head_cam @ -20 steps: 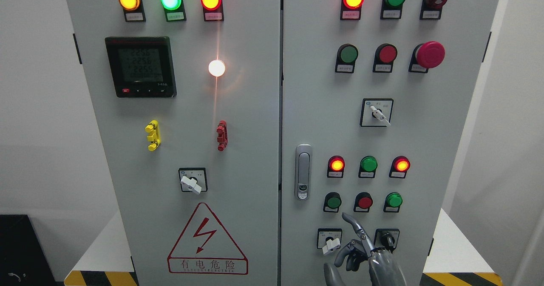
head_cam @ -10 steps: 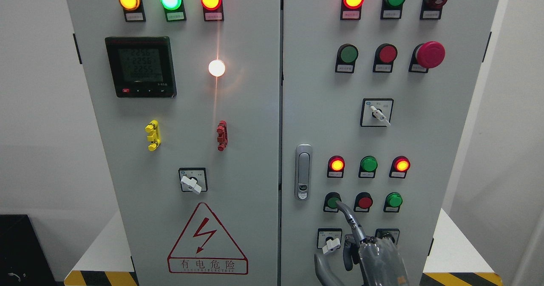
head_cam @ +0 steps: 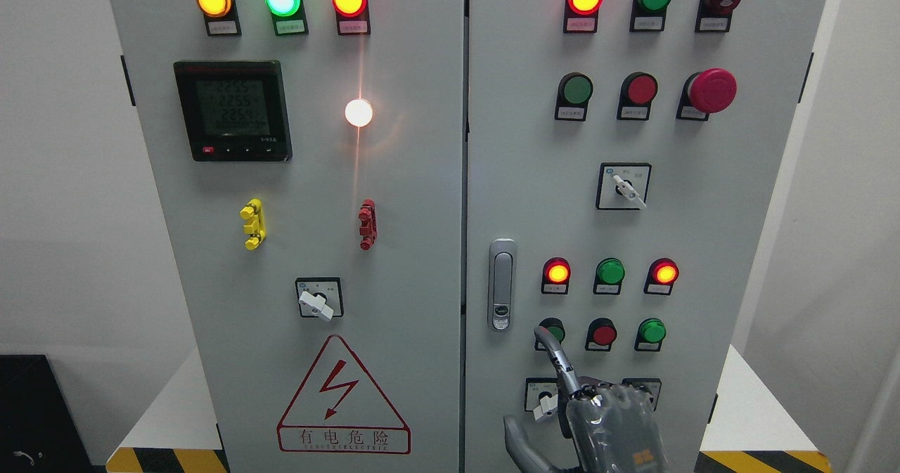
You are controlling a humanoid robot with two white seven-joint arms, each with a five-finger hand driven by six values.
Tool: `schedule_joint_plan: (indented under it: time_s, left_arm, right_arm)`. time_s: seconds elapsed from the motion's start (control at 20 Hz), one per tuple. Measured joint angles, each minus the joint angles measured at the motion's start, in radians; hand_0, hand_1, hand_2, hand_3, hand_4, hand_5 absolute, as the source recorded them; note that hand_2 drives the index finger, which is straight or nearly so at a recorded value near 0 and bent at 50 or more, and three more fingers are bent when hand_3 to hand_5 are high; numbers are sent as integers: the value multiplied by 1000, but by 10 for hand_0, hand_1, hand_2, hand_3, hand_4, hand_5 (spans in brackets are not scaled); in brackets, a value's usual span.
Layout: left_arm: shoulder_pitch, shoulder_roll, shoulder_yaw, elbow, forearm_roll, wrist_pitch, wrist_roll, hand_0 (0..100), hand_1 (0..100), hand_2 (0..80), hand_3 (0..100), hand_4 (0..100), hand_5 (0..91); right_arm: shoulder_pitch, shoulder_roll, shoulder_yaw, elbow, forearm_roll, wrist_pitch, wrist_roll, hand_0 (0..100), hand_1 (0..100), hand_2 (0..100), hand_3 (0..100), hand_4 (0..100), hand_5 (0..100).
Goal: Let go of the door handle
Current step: 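Raise the right hand up toward the silver door latch handle, then close the right hand fingers around the silver latch handle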
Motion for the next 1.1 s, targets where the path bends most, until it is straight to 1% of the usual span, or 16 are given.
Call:
schedule_joint_plan:
  time_s: [0.3, 0.55, 0.75, 1.1]
  left_arm:
    - [0, 0, 0, 0, 0, 0, 0, 120, 556, 0, 0, 0, 0]
    - [0, 0, 0, 0, 0, 0, 0, 120, 556, 0, 0, 0, 0]
    - [0, 0, 0, 0, 0, 3, 0, 120, 556, 0, 0, 0, 0]
    - [0, 0, 0, 0, 0, 3, 0, 120, 556, 0, 0, 0, 0]
  right_arm:
    - [-18, 15, 20, 14, 98, 54, -1, 449, 335, 0, 1000, 1000, 1000]
    - [-37, 23, 37, 32, 151, 74, -1, 448, 335, 0, 1000, 1000, 1000]
    - [-52, 42, 49, 49, 181, 95, -1, 449, 333, 0, 1000, 1000, 1000]
    - [-72, 85, 69, 87, 216, 117, -1, 451, 328, 0, 1000, 998, 1000]
